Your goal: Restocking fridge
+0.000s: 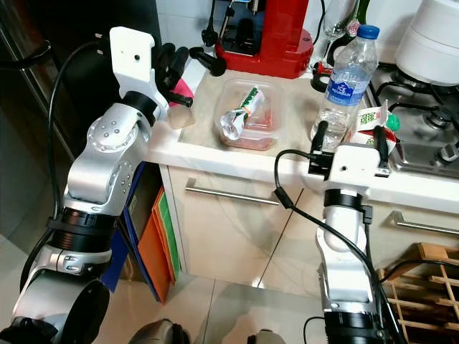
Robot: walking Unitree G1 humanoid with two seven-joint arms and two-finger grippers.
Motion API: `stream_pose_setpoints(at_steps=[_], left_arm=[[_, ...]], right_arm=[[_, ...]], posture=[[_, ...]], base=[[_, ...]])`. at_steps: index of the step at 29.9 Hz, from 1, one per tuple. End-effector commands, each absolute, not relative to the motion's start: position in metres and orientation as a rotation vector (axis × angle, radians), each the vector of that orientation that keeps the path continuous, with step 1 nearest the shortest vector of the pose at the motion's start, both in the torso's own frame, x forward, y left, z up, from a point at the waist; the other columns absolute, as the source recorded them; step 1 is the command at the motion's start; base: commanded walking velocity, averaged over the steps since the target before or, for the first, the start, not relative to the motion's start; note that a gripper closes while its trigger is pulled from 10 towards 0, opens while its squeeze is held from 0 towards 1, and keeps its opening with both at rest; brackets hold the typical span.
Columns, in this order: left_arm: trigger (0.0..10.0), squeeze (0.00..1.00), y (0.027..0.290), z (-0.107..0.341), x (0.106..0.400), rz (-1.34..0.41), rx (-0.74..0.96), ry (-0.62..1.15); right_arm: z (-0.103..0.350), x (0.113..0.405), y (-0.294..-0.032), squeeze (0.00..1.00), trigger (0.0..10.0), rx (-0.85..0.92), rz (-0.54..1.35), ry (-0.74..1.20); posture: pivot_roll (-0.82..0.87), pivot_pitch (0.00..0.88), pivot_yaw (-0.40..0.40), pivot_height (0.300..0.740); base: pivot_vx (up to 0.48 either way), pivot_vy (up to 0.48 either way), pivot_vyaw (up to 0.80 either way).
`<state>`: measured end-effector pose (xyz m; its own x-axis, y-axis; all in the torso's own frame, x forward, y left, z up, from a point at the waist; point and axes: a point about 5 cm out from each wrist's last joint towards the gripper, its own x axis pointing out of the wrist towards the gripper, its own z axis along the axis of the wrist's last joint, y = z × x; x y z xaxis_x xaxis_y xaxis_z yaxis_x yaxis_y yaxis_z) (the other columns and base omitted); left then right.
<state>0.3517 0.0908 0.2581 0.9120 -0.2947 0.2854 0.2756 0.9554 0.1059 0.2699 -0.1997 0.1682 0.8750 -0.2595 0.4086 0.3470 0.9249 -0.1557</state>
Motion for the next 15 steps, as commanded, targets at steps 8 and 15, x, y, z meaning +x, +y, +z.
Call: stream_pose_setpoints(at_steps=[8,15], left_arm=[[10.0,0.00,0.122,0.264,0.338,-0.194,0.112,-0.442],[10.0,0.00,0.133,0.258,0.314,-0.196,0.149,-0.507]], right_arm=[[0.215,0.279,-0.178,0.00,10.0,-0.136,-0.295,-0.552],[0.224,0.285,-0.170,0.00,10.0,-0.108,-0.274,-0.581]], posture=[[-0.05,0.000,0.041,0.703],[-0.02,0.000,0.026,0.703]], base=[[0.000,0.000,0.00],[0.000,0.000,0.00]])
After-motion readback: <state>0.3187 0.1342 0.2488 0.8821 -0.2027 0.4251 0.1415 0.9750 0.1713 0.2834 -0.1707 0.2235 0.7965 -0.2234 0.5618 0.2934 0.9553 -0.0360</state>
